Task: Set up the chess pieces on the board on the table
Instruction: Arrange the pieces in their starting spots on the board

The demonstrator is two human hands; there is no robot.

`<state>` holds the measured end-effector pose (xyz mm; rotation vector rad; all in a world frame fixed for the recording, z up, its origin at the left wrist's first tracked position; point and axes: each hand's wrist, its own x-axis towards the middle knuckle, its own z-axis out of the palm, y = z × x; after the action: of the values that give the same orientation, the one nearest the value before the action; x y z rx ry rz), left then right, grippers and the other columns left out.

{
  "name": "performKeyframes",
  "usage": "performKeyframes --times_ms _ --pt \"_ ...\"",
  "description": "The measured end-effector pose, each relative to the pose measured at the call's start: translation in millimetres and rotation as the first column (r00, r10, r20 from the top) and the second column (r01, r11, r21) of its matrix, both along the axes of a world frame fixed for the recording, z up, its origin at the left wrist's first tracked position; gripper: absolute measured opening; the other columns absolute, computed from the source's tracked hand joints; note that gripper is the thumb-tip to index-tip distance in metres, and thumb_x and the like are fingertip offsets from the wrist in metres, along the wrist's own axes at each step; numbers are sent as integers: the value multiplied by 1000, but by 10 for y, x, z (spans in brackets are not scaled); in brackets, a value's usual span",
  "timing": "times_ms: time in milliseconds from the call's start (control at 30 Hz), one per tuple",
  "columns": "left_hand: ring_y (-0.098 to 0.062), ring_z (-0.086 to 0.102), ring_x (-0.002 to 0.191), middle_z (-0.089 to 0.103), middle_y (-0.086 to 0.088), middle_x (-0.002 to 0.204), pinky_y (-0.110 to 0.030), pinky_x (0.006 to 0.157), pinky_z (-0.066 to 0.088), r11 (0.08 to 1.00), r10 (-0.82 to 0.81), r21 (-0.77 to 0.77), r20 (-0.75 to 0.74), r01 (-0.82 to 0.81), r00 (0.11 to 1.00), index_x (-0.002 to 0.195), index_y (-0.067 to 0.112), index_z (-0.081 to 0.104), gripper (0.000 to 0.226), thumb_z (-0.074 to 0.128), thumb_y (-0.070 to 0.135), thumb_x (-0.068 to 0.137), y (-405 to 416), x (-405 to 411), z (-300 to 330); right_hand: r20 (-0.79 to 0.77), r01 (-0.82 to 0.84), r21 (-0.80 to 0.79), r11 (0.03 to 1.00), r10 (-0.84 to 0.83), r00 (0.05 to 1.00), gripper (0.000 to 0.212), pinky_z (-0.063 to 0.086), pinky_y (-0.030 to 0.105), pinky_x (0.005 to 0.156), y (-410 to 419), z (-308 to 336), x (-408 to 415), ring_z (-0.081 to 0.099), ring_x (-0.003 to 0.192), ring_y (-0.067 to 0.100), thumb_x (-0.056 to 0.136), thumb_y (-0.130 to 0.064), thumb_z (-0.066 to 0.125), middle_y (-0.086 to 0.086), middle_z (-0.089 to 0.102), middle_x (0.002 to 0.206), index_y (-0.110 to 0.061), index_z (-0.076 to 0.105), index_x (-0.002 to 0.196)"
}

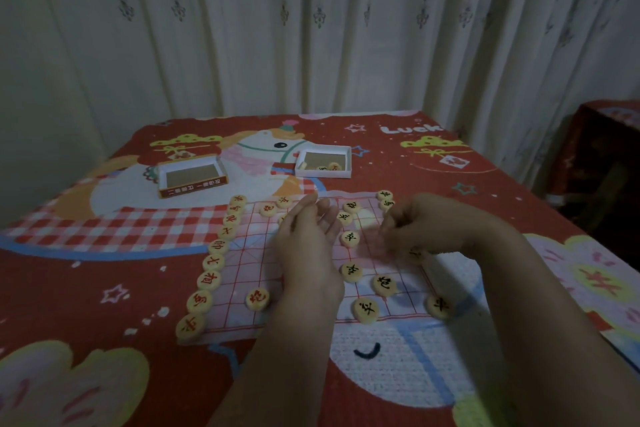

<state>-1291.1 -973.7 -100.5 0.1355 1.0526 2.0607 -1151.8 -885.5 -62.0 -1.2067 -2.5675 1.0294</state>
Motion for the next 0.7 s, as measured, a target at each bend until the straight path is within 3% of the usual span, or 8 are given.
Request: performKeyframes --times_ms 100,167,233,333,500,600,700 --pt "-19 72 89 72 -5 88 -33 85 58 1000 9 9 -23 -9 1000 99 15 68 15 54 8 96 -6 5 4 -216 258 171 951 -219 952 16 54 31 68 162 -114 -5 66 68 17 95 -18 60 -3 73 77 -15 72 85" --pt "-19 72 89 71 -5 89 -32 84 58 1000 15 14 -49 -15 999 100 15 68 16 54 8 97 -6 5 6 -352 384 174 907 -307 884 19 57 40 78 272 -224 -38 68 82 18 98 -14 52 -1 73 94 -18 69 104" --pt "-19 72 89 71 -6 90 -31 82 58 1000 24 19 -64 -23 998 99 14 68 16 53 8 97 -3 2 10 -386 409 190 893 -315 867 32 54 46 91 351 -314 -82 66 101 21 99 -14 46 0 70 113 -19 61 127" --pt "-19 73 89 71 -6 88 -32 83 58 999 34 35 -58 -32 998 100 13 68 17 52 7 97 1 -1 17 -272 339 241 909 -272 923 43 46 47 102 427 -378 -219 58 119 25 100 -19 40 1 63 133 -19 46 142" --pt "-19 74 85 73 -5 84 -30 78 58 998 53 36 -24 -52 998 99 12 69 17 53 7 96 13 -11 20 28 218 393 893 -249 968 33 26 52 114 623 -389 -491 53 122 28 99 -27 38 4 64 127 -18 56 125" --pt "-19 74 85 72 -5 84 -30 78 59 998 61 35 -17 -60 998 98 12 69 17 53 7 96 22 -20 18 128 169 397 902 -236 963 32 12 56 118 646 -356 -582 48 127 26 100 -25 36 4 62 127 -18 59 121" --pt "-19 74 86 72 -5 83 -30 79 58 998 61 31 -26 -60 998 98 13 69 18 52 8 96 22 -18 12 192 148 384 911 -235 953 33 7 58 118 648 -354 -618 43 131 27 102 -25 34 6 59 130 -17 60 120"
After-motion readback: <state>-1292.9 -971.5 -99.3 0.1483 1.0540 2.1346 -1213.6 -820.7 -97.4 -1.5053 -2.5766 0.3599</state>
